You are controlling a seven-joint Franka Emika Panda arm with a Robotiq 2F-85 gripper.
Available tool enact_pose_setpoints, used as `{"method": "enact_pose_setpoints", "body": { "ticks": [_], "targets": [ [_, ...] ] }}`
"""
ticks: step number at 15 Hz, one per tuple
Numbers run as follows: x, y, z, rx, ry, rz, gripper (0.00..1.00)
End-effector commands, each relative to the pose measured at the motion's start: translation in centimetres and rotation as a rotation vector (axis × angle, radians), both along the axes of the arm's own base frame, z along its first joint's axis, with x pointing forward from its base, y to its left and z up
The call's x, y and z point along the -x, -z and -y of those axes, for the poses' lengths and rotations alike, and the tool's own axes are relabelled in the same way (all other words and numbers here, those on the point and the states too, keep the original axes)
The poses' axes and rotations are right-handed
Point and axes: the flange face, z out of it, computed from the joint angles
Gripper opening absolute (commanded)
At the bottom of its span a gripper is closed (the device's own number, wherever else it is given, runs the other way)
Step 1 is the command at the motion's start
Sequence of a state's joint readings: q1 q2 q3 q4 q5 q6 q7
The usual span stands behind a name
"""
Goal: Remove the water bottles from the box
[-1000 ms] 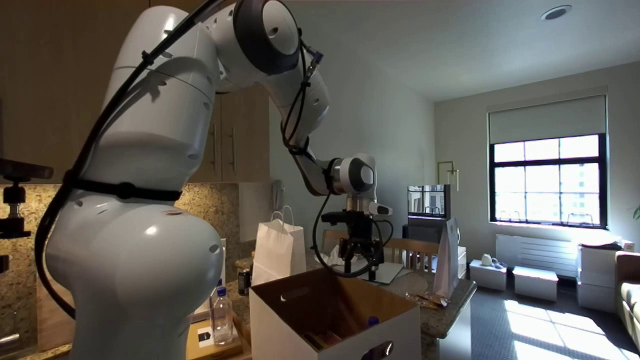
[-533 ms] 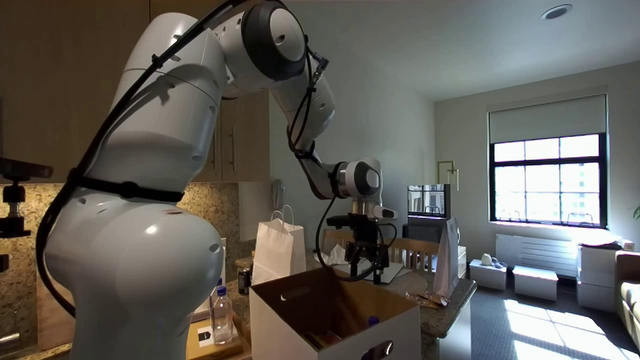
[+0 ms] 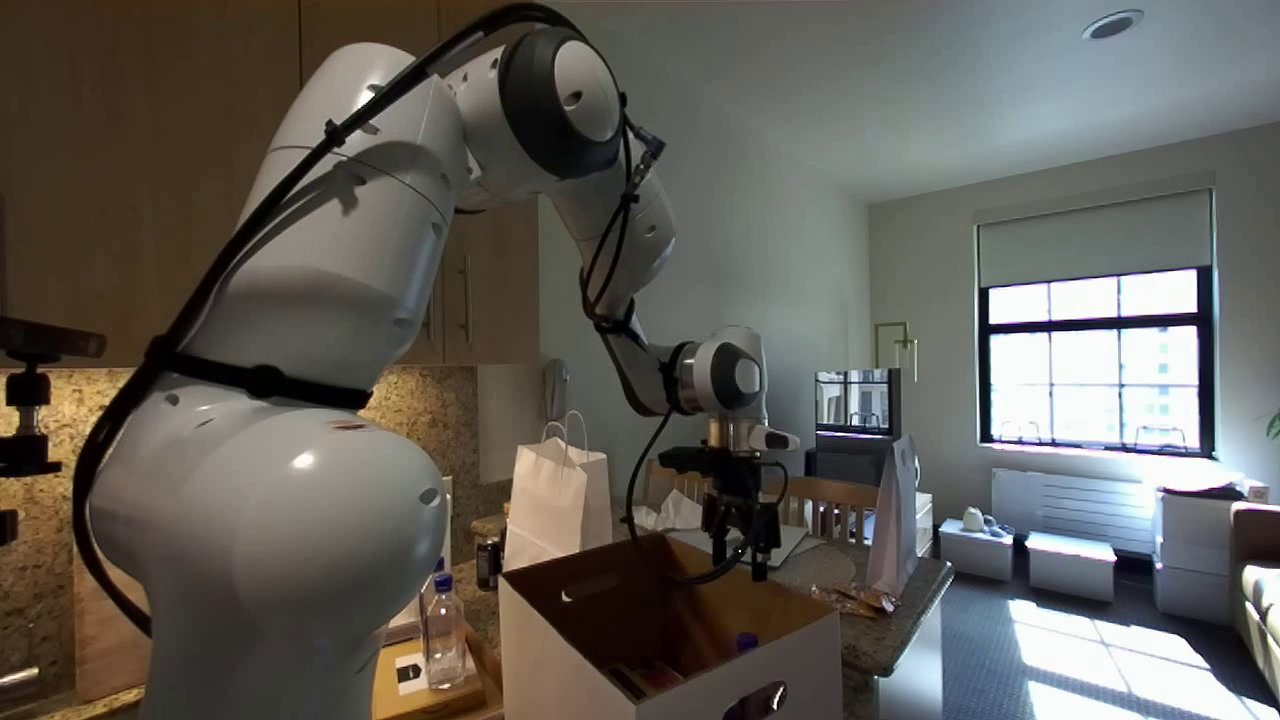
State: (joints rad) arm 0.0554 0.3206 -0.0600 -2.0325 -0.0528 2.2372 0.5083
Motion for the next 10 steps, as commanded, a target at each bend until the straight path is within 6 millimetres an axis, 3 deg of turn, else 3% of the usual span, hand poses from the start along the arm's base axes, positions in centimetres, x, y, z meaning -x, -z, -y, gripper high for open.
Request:
{"method": "enact_pose_setpoints", "body": {
  "ticks": [1,5,10],
  "targets": [
    [-1.1,3.7,0.9,-0.004,0.147,0.058,1.0],
    [-2.3,6.2,1.2,-0.051,0.257,0.119,1.0],
    [-2.0,6.0,1.9,-0.071,0.266,0.097,1.0]
  ]
}}
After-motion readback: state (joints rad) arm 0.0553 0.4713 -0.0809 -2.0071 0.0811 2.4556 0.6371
